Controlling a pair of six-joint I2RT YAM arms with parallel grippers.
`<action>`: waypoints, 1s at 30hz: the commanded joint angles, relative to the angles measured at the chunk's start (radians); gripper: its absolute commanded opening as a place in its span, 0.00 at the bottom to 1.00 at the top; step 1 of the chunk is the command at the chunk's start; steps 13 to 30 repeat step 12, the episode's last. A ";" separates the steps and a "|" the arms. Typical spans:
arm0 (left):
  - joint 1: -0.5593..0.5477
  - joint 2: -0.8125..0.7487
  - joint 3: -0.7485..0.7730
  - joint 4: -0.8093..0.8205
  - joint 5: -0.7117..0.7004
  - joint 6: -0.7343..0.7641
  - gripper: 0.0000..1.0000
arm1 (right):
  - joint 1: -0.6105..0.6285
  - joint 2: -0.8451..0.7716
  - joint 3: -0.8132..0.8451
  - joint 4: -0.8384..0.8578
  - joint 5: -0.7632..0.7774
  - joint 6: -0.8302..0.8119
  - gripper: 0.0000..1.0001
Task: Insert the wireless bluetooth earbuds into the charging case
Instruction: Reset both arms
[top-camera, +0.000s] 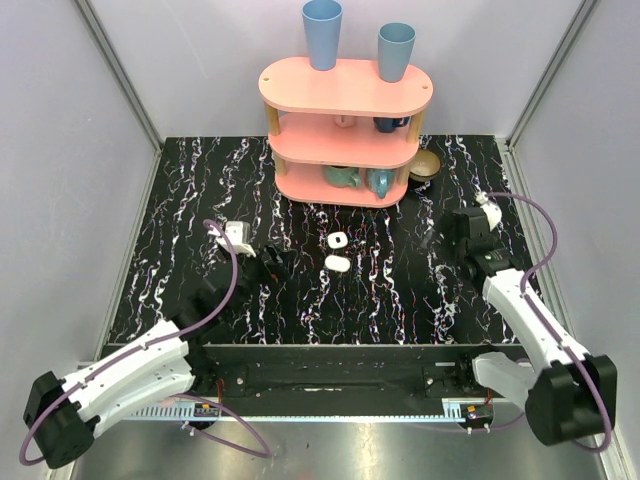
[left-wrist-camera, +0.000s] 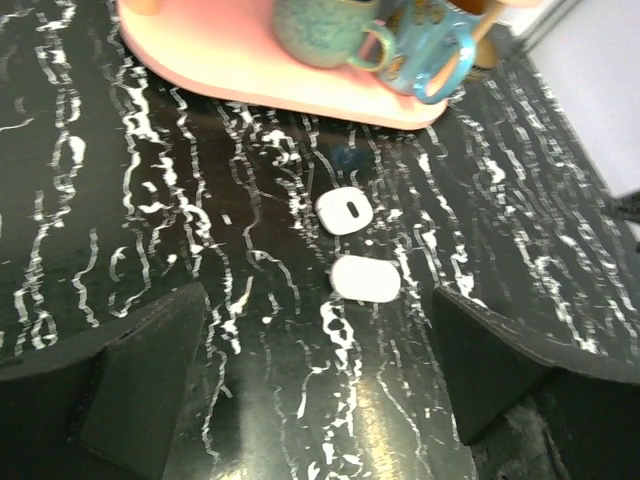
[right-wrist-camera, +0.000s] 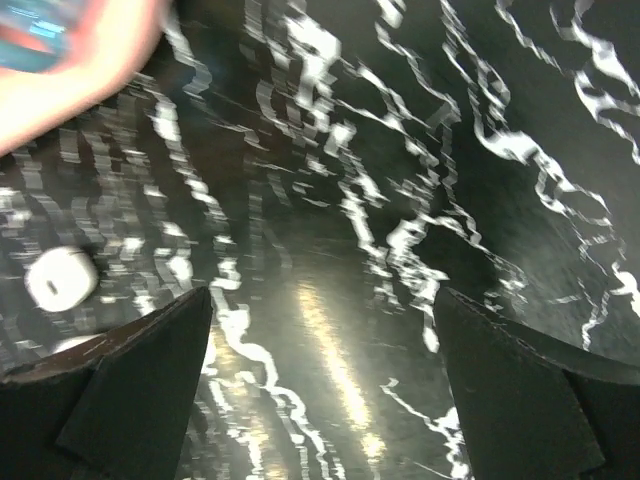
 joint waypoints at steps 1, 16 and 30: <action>0.001 0.044 0.139 -0.142 -0.185 0.021 0.99 | -0.100 0.050 -0.065 0.077 -0.157 -0.034 1.00; 0.001 0.023 0.182 -0.141 -0.293 0.118 0.99 | -0.100 -0.028 -0.179 0.298 0.405 -0.072 1.00; 0.001 0.023 0.182 -0.141 -0.293 0.118 0.99 | -0.100 -0.028 -0.179 0.298 0.405 -0.072 1.00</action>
